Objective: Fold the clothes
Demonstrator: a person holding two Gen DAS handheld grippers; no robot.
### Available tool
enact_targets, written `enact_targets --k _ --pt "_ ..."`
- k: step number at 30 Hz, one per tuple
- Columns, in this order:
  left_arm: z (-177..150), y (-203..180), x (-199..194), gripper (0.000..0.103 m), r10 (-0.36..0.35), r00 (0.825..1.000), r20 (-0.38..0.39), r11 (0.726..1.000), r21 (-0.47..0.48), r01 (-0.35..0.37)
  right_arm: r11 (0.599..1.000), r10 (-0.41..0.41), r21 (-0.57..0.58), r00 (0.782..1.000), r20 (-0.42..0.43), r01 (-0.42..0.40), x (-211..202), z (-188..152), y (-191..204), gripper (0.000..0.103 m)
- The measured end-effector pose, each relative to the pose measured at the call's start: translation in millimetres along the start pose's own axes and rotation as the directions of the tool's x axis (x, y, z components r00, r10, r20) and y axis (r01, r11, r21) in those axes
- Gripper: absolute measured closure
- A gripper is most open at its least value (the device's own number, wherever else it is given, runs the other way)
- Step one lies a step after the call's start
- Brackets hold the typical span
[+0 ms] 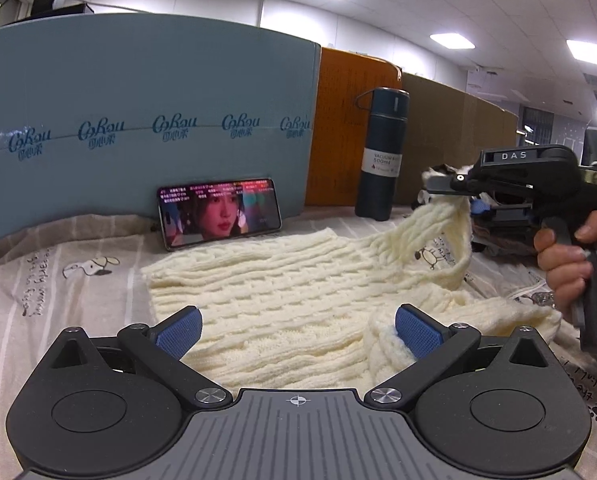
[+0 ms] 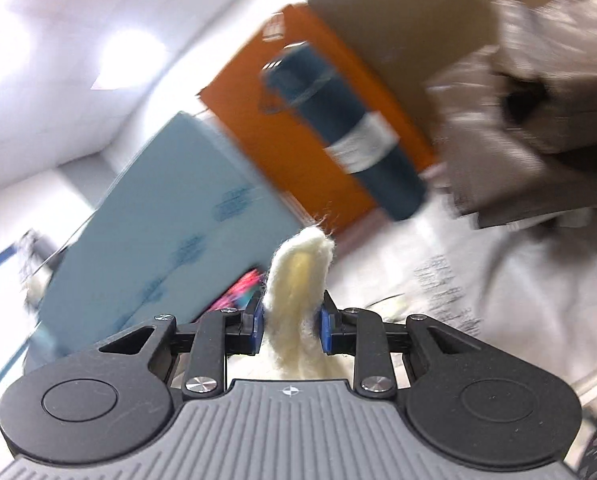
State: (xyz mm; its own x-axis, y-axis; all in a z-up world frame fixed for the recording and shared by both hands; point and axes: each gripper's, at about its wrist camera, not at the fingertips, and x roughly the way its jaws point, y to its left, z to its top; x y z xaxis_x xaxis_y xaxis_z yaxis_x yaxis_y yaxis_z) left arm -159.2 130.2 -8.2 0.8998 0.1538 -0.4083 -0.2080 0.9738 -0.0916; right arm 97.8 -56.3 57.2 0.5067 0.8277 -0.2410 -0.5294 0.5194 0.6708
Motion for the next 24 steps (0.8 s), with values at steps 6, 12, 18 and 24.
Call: enact_targets --k 6,12,18,24 --pt "-1.9 -1.9 -0.5 0.0 -0.003 1.0 -0.002 1.0 0.002 0.003 0.975 0.074 -0.201 0.992 -0.102 -0.093 14.4 -19.4 38.2 0.071" --pt "-2.5 -1.6 0.0 0.0 -0.007 1.0 -0.003 1.0 -0.003 0.007 0.95 0.169 -0.228 0.964 -0.204 -0.214 13.2 -25.5 51.9 0.026" --pt "-3.1 2.6 -0.2 0.0 -0.017 1.0 0.003 0.999 -0.04 0.018 0.928 0.281 -0.168 0.921 -0.271 -0.333 5.6 -26.4 54.9 0.017" --pt "-1.0 12.3 -2.2 0.0 -0.044 0.998 0.053 0.992 -0.119 0.05 0.936 0.31 -0.111 0.929 -0.201 -0.336 -10.3 -16.9 43.4 0.017"
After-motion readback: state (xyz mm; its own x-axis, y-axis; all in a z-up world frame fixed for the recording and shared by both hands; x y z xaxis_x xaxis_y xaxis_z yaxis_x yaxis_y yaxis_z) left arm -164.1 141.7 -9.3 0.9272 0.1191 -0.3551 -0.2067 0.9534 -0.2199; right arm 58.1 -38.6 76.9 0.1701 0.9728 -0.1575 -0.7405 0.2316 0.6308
